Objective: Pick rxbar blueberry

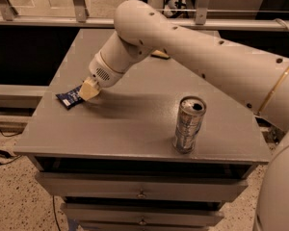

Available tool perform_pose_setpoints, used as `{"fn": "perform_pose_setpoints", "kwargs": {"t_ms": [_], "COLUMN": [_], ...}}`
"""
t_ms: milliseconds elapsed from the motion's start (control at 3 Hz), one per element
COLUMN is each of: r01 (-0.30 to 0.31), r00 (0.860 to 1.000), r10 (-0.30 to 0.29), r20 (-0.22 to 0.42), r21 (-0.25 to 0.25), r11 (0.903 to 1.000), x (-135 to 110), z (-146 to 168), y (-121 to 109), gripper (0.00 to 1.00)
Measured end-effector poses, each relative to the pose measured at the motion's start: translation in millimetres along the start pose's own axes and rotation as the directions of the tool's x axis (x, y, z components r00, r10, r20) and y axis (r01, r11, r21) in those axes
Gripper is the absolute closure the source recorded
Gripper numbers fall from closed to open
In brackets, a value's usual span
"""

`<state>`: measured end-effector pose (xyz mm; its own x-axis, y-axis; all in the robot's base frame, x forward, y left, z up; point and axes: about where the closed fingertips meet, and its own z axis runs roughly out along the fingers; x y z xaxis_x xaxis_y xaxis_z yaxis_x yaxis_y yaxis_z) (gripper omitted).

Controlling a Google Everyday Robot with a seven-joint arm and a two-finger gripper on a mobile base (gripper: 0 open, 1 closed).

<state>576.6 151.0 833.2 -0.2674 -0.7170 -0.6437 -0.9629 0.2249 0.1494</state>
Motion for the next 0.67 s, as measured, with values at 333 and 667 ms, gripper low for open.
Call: {"fn": "perform_pose_setpoints", "kwargs": {"t_ms": [333,667], "r01": [0.000,0.000], "r00": [1.000,1.000], "r10": [0.000,0.000], "r20": [0.000,0.000], "r21": [0.000,0.000], "r11": [1.0000,1.0000], "x": [0.0,-0.1], "z": [-0.1,-0.2], "y": [0.0,0.0], "gripper": [1.00,1.00]}}
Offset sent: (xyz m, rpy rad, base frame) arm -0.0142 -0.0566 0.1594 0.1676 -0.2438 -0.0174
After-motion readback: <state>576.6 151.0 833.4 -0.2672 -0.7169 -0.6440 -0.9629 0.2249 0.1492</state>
